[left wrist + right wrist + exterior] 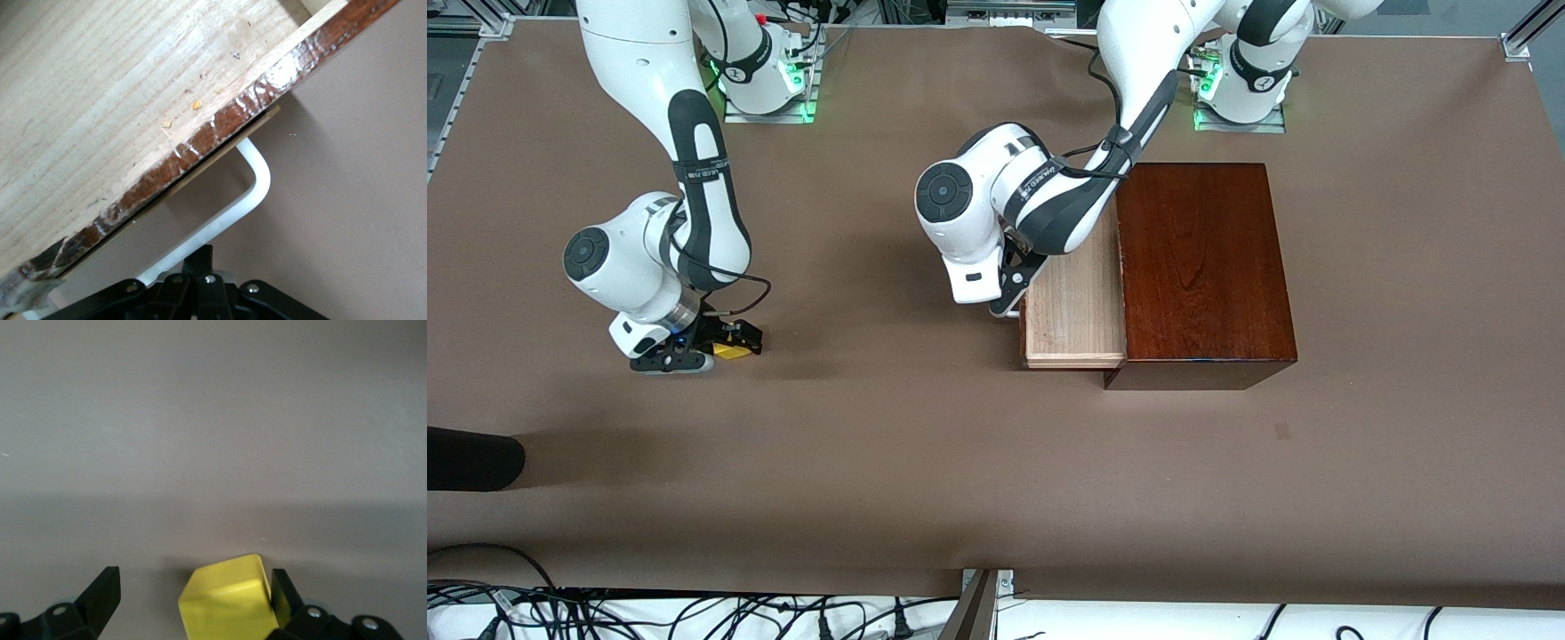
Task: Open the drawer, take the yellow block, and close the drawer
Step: 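Open the right gripper to release the cube while the left gripper grips handle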
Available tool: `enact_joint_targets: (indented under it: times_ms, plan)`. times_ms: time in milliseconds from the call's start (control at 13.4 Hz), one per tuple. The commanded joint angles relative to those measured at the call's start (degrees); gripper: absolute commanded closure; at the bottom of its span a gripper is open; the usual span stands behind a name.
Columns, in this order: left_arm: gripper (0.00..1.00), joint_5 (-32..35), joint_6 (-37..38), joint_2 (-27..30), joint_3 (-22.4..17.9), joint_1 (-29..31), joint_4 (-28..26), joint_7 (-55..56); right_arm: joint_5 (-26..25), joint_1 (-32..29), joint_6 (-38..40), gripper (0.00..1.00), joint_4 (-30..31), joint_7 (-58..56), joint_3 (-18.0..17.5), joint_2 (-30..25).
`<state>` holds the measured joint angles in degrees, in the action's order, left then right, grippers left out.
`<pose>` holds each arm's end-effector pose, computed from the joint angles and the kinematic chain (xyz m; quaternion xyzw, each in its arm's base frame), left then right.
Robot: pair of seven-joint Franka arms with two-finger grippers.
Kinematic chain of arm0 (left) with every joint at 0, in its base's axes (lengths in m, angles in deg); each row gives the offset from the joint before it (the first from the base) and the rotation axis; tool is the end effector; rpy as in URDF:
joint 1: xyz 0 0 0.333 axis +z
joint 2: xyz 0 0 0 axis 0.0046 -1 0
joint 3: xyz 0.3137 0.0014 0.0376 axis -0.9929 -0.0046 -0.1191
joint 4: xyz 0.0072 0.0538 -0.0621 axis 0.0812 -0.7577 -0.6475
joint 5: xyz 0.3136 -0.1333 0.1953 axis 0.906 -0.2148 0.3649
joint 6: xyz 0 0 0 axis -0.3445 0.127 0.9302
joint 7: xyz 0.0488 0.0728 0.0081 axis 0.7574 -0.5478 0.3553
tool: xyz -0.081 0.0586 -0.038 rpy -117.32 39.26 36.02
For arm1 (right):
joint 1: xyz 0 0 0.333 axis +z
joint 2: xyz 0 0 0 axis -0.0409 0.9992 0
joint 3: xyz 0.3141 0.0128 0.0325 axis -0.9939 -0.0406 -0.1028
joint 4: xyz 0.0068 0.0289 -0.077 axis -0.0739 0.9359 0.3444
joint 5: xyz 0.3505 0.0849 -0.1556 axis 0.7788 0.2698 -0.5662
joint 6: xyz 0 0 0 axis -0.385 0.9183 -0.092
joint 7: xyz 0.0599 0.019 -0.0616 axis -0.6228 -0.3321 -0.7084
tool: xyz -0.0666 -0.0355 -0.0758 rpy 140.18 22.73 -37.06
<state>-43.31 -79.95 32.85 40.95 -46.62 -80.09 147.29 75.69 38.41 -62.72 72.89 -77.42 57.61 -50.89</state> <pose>0.5178 -0.5461 0.2917 -0.8938 -0.4402 0.0262 0.0814 0.5980 0.0396 0.2134 -0.9967 -0.0100 -0.0541 0.0593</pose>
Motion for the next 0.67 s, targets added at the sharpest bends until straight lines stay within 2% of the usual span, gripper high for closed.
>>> enact_joint_targets:
  times_ms: [0, 299, 448, 597]
  plan:
    - [1.00, 0.9, 1.9, 0.7, -0.2, 0.3, -0.6, 2.9, -3.9, 0.1, 4.5, 0.00, -3.0, 4.4, 0.7, -0.6]
    - [1.00, 0.9, 2.3, 1.6, -0.9, 1.3, -1.6, 6.7, -12.8, 0.1, 15.2, 0.00, -10.5, 14.5, 1.4, -1.3]
    - [1.00, 0.9, 3.1, 1.9, -1.3, 2.1, -1.6, 6.4, -15.2, 0.1, 21.8, 0.00, -15.6, 17.9, 2.2, -1.3]
    - [1.00, 0.9, 4.0, 2.9, -1.4, 3.0, -2.9, 4.3, -18.6, 0.1, 25.0, 0.00, -19.0, 21.1, 2.1, -1.6]
